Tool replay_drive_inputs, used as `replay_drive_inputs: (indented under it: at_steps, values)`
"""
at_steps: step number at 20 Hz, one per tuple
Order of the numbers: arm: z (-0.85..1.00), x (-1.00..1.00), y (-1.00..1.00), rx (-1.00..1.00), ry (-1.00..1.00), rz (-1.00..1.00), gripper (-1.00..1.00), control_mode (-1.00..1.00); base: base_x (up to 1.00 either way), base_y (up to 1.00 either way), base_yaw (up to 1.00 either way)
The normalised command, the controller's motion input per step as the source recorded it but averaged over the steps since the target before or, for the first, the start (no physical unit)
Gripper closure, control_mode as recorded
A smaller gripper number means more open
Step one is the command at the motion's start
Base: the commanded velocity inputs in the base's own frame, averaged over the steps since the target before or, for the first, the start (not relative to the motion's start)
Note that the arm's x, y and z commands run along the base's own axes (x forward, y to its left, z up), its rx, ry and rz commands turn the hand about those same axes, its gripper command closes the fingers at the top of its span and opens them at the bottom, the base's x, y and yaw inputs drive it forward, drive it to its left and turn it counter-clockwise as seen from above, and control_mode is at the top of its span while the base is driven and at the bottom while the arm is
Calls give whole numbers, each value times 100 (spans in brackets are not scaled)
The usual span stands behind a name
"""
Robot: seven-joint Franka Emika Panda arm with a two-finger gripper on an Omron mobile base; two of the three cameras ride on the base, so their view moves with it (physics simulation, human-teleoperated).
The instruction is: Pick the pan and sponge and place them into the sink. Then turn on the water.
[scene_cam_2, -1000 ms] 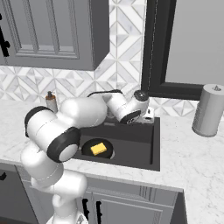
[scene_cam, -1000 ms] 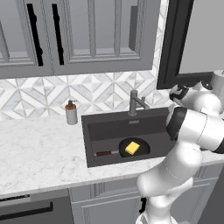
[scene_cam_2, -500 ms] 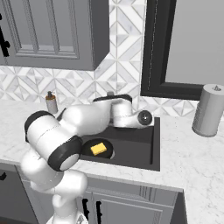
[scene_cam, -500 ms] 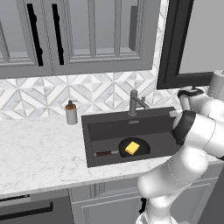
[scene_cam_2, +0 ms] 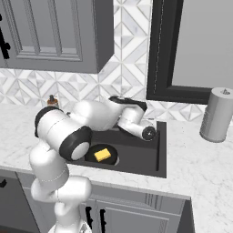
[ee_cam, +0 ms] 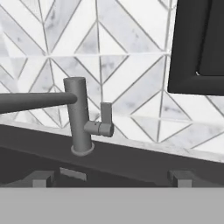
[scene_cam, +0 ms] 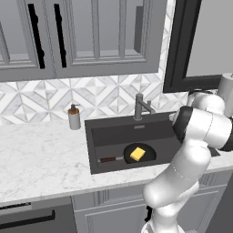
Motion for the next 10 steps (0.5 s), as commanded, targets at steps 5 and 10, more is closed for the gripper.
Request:
replay_drive_inputs:
  at_steps: [5,10]
  values:
    - [-2,36,0,12,-21,12,-100,-100,0,0,0]
    - [-1,47,0,7,-5,5,-100,-100,0,0,0]
